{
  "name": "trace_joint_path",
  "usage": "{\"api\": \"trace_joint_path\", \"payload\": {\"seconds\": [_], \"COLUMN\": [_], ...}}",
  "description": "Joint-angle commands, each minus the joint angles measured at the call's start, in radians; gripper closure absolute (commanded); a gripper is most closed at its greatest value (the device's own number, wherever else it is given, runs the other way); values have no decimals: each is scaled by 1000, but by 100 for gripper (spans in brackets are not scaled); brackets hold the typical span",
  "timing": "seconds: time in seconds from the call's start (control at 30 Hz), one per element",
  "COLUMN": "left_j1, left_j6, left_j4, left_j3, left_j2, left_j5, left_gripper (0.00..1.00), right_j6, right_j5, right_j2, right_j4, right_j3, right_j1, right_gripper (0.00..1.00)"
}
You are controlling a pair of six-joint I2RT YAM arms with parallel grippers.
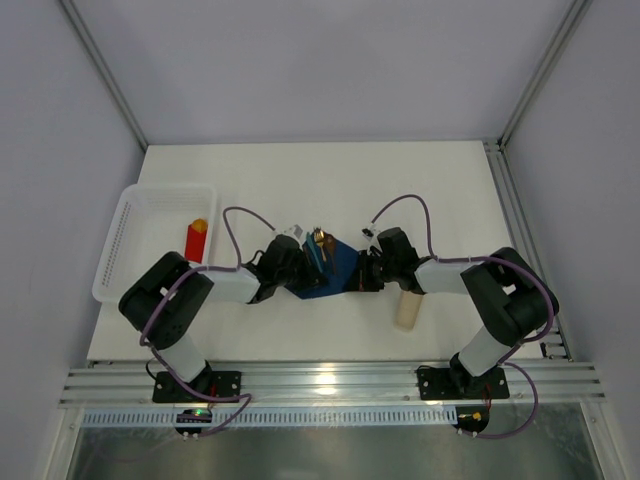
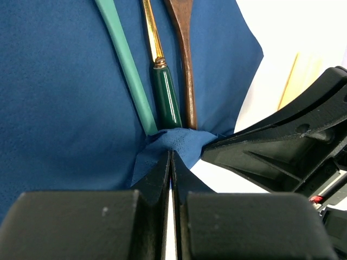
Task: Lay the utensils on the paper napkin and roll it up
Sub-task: Roll the napkin at the center of the board.
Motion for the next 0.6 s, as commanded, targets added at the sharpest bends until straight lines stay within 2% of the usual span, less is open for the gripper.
{"api": "trace_joint_path", "payload": {"seconds": [0.0, 0.57], "left_j1": [9, 13], "left_j6": [23, 5], "left_j4": [25, 4], "left_j3": [25, 3], "left_j2": [33, 33], "left_j5": [-18, -26], "left_gripper": [100, 100], "right_j6": [-23, -34], "right_j5": [34, 97], "right_j2": [-28, -79], "right_j4": [-37, -58], "right_j3": [-10, -55], "right_j1": [-3, -3], "right_gripper": [96, 96]}}
